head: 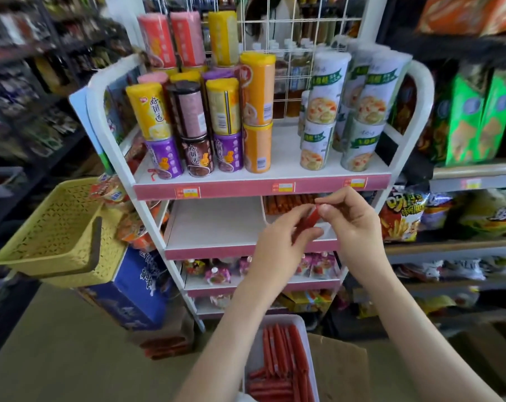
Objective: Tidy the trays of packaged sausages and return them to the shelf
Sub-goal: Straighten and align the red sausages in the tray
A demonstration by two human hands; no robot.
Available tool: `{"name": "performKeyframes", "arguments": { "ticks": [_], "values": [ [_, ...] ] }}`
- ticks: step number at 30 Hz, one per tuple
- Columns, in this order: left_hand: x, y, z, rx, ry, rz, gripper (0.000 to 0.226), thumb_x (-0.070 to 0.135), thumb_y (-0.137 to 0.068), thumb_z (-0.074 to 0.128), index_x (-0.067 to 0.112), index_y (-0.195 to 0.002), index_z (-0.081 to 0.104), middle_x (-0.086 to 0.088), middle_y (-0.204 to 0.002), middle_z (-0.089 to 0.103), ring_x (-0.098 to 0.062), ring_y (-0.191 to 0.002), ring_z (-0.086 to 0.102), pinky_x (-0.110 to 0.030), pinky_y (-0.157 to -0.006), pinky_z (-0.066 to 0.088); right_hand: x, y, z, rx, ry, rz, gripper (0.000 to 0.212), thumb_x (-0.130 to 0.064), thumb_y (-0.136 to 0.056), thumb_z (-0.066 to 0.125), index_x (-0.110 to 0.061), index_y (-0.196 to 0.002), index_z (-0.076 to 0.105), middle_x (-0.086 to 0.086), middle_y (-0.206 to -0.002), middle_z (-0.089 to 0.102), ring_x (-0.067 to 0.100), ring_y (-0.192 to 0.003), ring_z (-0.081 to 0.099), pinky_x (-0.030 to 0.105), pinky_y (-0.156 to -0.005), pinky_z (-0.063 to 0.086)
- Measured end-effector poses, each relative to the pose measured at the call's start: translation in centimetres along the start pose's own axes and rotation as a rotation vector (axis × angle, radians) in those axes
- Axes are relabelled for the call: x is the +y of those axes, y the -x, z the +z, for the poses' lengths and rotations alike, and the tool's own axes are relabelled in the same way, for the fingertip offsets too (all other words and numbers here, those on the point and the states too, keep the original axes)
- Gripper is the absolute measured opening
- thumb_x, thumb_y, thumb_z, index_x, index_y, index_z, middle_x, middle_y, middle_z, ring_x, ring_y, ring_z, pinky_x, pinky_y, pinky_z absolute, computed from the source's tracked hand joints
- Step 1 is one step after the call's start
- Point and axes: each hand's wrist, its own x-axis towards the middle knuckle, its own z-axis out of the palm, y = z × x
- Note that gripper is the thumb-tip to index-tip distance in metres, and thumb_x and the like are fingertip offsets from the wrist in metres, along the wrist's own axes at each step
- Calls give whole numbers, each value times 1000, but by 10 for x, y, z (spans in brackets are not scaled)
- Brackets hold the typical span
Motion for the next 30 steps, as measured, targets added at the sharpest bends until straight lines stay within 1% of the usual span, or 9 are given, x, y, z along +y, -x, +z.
{"name": "performKeyframes", "arguments": {
  "ticks": [5,7,10,15,18,22,24,26,30],
  "values": [
    [11,-6,0,197,-62,85,28,28,-93,58,26,-122,57,6,-105,70,-10,-96,65,-27,-81,52,-2,2,-6,-97,-66,-71,17,-17,-91,61,-20,-108,61,-14,-93,67,8,-88,63,21,-78,50],
    [12,-7,-2,234,177,-63,32,25,-94,57,30,-125,51,1,-107,69,-10,-96,66,-27,-80,55,3,3,-10,-215,13,-94,46,-38,-84,66,-33,-128,52,-13,-114,63,11,-105,60,23,-88,49],
    [12,-15,-9,289,810,-324,31,17,-94,58,30,-121,51,-12,-101,68,-21,-88,69,-35,-70,58,11,9,-15,-424,136,-151,72,-55,-79,66,-27,-140,42,-10,-134,51,15,-124,50,26,-101,41],
    [12,-22,-20,256,1215,-520,9,15,-97,49,7,-96,54,-8,-70,68,-16,-66,68,-29,-62,58,10,10,-7,-473,282,-376,34,-34,-88,63,-24,-120,62,-8,-135,51,17,-129,43,30,-108,33],
    [15,-16,-16,143,1023,-625,25,28,-98,48,5,-104,56,-9,-85,67,-14,-70,67,-24,-62,56,13,6,0,-356,302,-422,18,-34,-92,56,-26,-107,62,-11,-120,61,12,-121,51,33,-104,40],
    [31,-7,-22,180,512,-472,66,56,-84,50,24,-139,34,1,-141,44,-12,-125,45,-27,-97,35,8,3,1,-301,177,-224,18,-49,-92,49,-32,-90,55,-9,-96,64,11,-98,61,29,-86,48],
    [44,-1,-29,198,434,-178,52,47,-84,57,32,-132,43,6,-134,47,-4,-120,47,-18,-95,38,2,2,0,-310,123,-180,25,-48,-93,46,-25,-83,50,-7,-74,57,2,-69,56,16,-66,44],
    [53,3,-33,96,270,30,30,29,-88,63,31,-117,57,7,-116,58,-2,-106,55,-15,-90,44,-2,1,2,-329,89,-163,28,-49,-94,45,-22,-88,52,-12,-70,56,1,-61,52,14,-60,42],
    [50,2,-33,97,124,52,21,16,-85,69,23,-103,64,9,-100,66,-2,-94,62,-20,-85,50,4,-2,2,-362,152,-168,38,-38,-96,46,-8,-116,59,12,-99,66,34,-94,62,51,-81,50]
  ]
}}
